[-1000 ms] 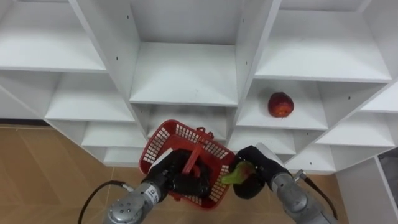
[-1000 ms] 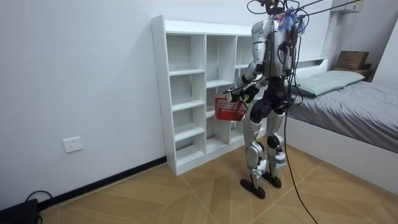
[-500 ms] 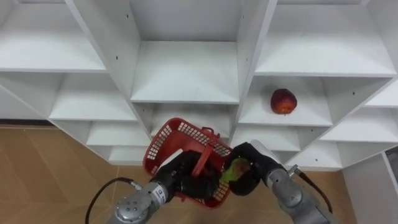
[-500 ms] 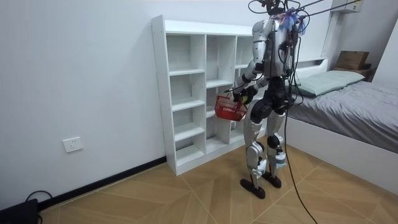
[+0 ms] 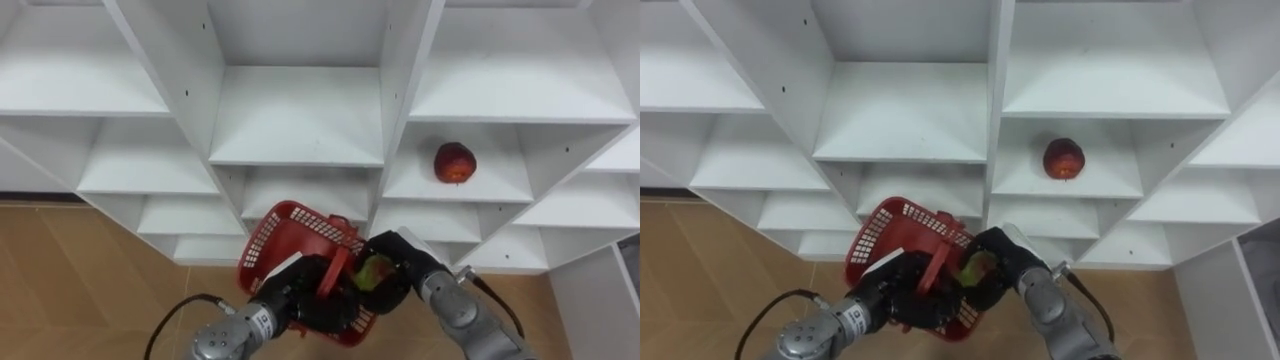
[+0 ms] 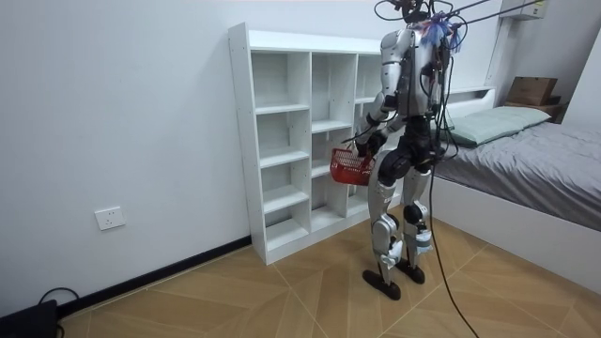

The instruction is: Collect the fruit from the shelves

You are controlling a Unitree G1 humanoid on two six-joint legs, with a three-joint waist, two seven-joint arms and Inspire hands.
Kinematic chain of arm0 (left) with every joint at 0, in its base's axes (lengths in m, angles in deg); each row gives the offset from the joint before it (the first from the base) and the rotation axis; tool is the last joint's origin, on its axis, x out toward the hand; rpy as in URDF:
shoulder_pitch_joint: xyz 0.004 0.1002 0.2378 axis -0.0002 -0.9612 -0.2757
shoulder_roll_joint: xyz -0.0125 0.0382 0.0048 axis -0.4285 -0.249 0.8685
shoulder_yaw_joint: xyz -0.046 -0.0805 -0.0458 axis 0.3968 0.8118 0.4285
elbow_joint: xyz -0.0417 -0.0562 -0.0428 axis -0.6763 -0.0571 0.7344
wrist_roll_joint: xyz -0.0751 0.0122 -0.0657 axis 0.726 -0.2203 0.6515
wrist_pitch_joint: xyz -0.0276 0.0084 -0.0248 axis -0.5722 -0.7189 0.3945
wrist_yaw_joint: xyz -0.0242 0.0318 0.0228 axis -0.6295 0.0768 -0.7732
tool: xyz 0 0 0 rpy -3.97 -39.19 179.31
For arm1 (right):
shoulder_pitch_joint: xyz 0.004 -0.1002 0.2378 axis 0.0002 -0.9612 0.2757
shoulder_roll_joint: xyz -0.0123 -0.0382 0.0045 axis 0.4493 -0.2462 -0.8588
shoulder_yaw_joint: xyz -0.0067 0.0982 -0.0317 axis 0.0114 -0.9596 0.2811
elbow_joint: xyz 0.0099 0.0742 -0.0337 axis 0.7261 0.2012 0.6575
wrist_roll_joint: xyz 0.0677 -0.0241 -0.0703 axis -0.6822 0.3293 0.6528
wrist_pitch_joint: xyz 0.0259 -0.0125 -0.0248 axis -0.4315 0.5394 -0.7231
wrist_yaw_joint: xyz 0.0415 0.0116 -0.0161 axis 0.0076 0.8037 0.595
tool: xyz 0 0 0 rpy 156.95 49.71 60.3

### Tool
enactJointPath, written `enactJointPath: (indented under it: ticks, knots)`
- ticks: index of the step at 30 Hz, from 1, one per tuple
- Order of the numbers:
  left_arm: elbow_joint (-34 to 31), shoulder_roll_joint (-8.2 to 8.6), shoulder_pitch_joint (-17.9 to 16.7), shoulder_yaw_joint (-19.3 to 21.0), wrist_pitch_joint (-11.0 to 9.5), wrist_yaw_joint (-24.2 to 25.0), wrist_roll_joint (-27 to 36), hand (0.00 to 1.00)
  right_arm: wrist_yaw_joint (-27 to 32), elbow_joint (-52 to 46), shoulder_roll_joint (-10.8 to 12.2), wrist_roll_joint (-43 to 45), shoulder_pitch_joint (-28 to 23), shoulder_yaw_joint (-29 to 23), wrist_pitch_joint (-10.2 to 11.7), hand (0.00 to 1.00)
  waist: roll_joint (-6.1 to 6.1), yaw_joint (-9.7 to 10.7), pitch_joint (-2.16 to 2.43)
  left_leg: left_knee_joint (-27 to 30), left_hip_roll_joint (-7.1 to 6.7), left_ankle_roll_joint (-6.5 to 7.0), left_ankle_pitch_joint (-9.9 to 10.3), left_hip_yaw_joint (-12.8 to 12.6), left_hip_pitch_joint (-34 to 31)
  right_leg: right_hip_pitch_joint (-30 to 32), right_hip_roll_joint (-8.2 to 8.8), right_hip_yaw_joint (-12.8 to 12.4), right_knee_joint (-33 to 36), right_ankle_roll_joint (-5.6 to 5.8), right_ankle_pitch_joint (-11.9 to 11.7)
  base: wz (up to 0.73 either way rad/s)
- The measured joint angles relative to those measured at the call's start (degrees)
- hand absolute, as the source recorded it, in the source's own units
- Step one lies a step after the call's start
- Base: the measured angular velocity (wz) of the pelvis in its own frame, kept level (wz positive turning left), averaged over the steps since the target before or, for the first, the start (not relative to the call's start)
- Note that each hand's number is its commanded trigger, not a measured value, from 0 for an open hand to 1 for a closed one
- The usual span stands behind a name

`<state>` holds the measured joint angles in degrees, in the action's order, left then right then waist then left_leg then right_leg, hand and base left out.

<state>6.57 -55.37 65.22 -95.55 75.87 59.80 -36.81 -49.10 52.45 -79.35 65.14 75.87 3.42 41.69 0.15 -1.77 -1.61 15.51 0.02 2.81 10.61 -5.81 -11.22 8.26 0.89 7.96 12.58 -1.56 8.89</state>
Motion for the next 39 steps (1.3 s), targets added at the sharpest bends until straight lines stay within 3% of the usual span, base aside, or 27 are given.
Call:
enactJointPath:
  ticks: [10, 11, 12, 13, 14, 39]
  knots:
    - [0.1, -0.12, 1.0, -0.5, 0.6, 0.1, 0.0, 1.0, -0.5, 0.0, 0.2, -0.2, 0.8, 1.1, -0.2, 1.0, -0.4, -0.2, -0.26, -0.1, 0.02, 0.0, 0.0, -0.2, -0.2, 0.3, -0.08, -0.5, 0.0, 0.0, 0.0, -0.01]
    - [0.4, -0.07, 1.3, -0.5, 0.6, 0.1, 0.0, 1.0, -0.5, 0.0, 0.1, -0.4, 0.8, 1.1, -0.2, 0.84, -0.4, -0.2, -0.25, -0.1, 0.02, 0.0, 0.0, -0.2, -0.2, 0.3, -0.08, -0.5, 0.0, 0.0, 0.0, 0.0]
    - [0.6, 0.01, 1.6, -0.5, 0.6, 0.2, 0.0, 1.0, -0.5, 0.0, 0.2, -0.7, 0.9, 1.1, -0.2, 0.34, -0.39, -0.2, -0.25, -0.1, 0.03, 0.0, 0.0, -0.2, -0.2, 0.3, -0.08, -0.5, 0.0, 0.0, 0.0, 0.0]
    - [0.6, 0.05, 1.7, -0.5, 0.6, 0.3, 0.0, 1.0, -0.5, -0.1, 0.1, -0.9, 0.9, 1.1, -0.2, 0.08, -0.39, -0.2, -0.25, -0.1, 0.03, 0.0, 0.0, -0.2, -0.2, 0.3, -0.07, -0.5, 0.0, 0.0, 0.0, 0.0]
    - [0.8, 0.16, 1.9, -0.5, 0.6, 0.3, 0.0, 1.0, -0.5, -0.1, 0.1, -1.6, 0.9, 1.1, -0.2, 0.0, -0.39, -0.2, -0.25, -0.1, 0.02, 0.0, 0.0, -0.2, -0.2, 0.3, -0.07, -0.5, 0.0, 0.0, 0.0, 0.0]
    - [1.7, 0.28, 2.7, -0.8, 0.7, 0.1, 0.0, 1.0, -0.6, 0.0, -0.2, -2.4, 0.9, 2.0, -0.2, 0.0, -0.34, -0.1, -0.21, 0.2, 0.08, -0.01, 0.0, -0.1, 0.6, -0.5, -0.08, -0.2, 0.1, -0.08, -0.1, 0.0]
